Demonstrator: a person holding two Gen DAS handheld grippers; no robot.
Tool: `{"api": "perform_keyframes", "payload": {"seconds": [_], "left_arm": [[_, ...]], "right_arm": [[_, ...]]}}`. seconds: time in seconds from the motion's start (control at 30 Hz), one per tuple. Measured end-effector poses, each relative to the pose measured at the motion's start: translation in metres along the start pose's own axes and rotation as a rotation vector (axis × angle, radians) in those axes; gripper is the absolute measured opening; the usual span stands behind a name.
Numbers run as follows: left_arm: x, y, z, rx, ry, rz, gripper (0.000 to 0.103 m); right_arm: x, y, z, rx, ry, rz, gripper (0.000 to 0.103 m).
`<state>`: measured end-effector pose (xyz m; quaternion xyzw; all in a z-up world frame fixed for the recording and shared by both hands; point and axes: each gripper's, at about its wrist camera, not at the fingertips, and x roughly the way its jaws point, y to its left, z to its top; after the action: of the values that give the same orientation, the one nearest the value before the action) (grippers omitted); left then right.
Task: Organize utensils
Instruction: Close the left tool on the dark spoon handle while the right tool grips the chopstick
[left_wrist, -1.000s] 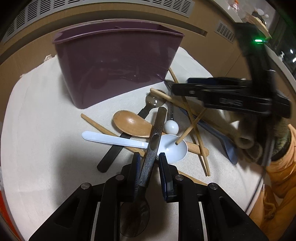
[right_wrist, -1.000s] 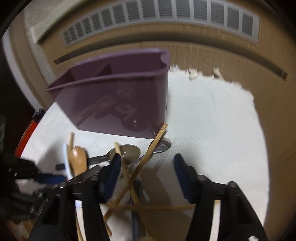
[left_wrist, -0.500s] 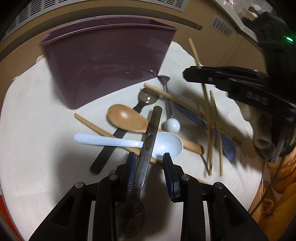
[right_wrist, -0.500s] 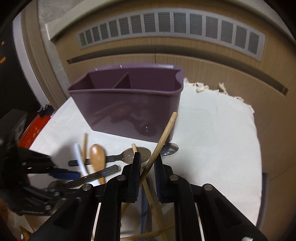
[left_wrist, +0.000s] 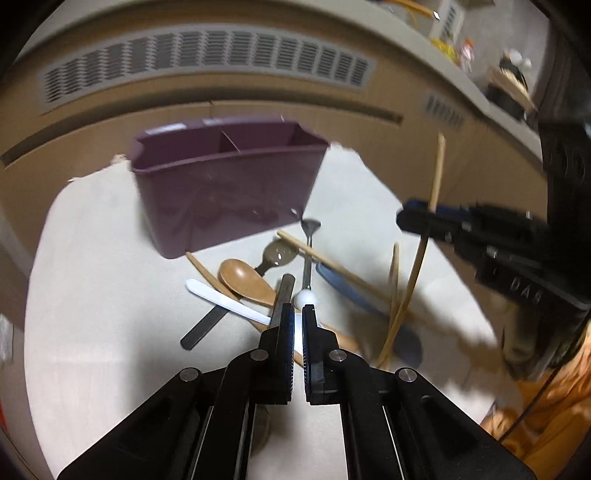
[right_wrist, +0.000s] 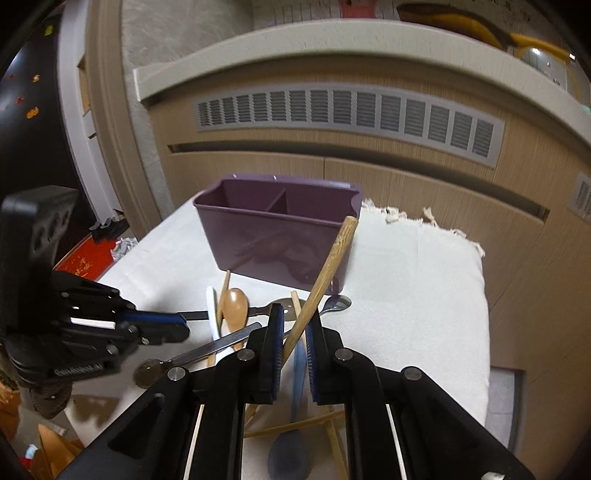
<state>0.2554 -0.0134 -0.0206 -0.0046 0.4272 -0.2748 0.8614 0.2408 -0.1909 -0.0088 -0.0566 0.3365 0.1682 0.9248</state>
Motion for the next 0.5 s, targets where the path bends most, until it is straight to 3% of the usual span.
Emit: {"api": "perform_keyframes", "payload": {"seconds": [0.1, 0.27, 0.37, 0.43, 0.5], "left_arm": [[-0.001, 0.006, -0.002, -0.037, -0.007, 0.032, 0.004], [0.029, 0.006, -0.007, 0.027, 0.123, 0.071, 0.015], [0.046, 0.004, -0.001, 0.046, 0.153, 0.056, 0.016], [0.06, 0.0, 0.007, 0.068, 0.178, 0.05, 0.022], [0.07, -0.005, 0.011, 0.098, 0.199, 0.064, 0.04]], "right_arm": [[-0.01, 0.002, -0.004, 0.003, -0.002, -0.006, 0.011], [-0.026, 0.013, -0.014, -0.031, -0.024, -0.009, 0.011], [-0.03, 0.017, -0.017, -0.043, -0.035, 0.005, 0.011], [-0.03, 0.017, -0.017, -0.045, -0.036, 0.004, 0.011], [-0.026, 0.012, -0.017, -0.035, -0.028, 0.002, 0.011]]}}
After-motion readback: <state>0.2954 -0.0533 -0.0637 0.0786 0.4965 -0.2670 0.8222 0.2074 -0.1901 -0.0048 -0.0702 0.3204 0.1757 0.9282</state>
